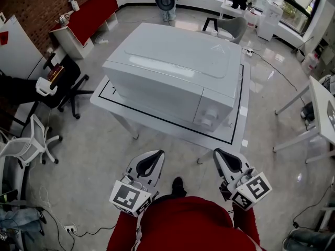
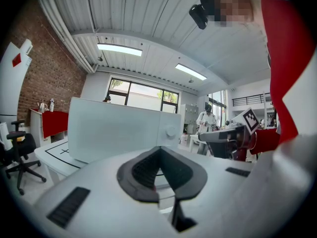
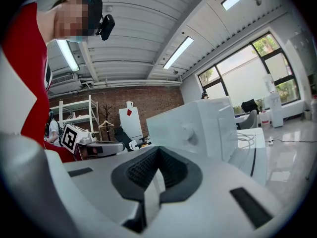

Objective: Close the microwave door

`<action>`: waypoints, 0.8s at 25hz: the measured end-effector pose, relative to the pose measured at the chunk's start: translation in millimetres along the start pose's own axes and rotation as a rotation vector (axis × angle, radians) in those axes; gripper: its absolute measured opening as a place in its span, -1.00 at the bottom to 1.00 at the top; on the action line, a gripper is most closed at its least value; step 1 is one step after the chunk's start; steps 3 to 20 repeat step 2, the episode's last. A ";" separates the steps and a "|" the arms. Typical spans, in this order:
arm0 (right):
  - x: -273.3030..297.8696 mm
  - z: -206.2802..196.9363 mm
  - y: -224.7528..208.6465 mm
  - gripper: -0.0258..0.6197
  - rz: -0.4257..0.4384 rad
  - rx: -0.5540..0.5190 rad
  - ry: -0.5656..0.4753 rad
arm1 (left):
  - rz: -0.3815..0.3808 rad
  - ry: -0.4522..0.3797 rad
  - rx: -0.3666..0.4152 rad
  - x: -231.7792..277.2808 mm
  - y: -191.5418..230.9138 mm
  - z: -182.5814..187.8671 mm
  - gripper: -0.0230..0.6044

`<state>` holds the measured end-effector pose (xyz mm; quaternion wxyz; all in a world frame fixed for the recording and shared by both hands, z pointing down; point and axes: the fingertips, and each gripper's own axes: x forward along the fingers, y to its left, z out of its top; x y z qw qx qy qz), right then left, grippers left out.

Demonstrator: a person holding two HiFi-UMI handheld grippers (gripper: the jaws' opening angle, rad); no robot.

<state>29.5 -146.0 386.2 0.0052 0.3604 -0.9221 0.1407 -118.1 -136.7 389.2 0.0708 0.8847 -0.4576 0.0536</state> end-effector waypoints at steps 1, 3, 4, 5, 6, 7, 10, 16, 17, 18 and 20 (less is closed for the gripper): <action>0.0 -0.2 0.4 -0.88 0.000 0.000 0.000 | 0.000 0.001 0.000 -0.3 0.1 -0.4 -0.89; 0.0 -0.5 0.8 -0.88 -0.001 0.001 0.001 | -0.001 0.002 0.000 -0.7 0.2 -0.8 -0.89; 0.0 -0.5 0.8 -0.88 -0.001 0.001 0.001 | -0.001 0.002 0.000 -0.7 0.2 -0.8 -0.89; 0.0 -0.5 0.8 -0.88 -0.001 0.001 0.001 | -0.001 0.002 0.000 -0.7 0.2 -0.8 -0.89; 0.0 -0.5 0.8 -0.88 -0.001 0.001 0.001 | -0.001 0.002 0.000 -0.7 0.2 -0.8 -0.89; 0.0 -0.5 0.8 -0.88 -0.001 0.001 0.001 | -0.001 0.002 0.000 -0.7 0.2 -0.8 -0.89; 0.0 -0.5 0.8 -0.88 -0.001 0.001 0.001 | -0.001 0.002 0.000 -0.7 0.2 -0.8 -0.89; 0.0 -0.5 0.8 -0.88 -0.001 0.001 0.001 | -0.001 0.002 0.000 -0.7 0.2 -0.8 -0.89; 0.0 -0.5 0.8 -0.88 -0.001 0.001 0.001 | -0.001 0.002 0.000 -0.7 0.2 -0.8 -0.89; 0.0 -0.5 0.8 -0.88 -0.001 0.001 0.001 | -0.001 0.002 0.000 -0.7 0.2 -0.8 -0.89; 0.0 -0.5 0.8 -0.88 -0.001 0.001 0.001 | -0.001 0.002 0.000 -0.7 0.2 -0.8 -0.89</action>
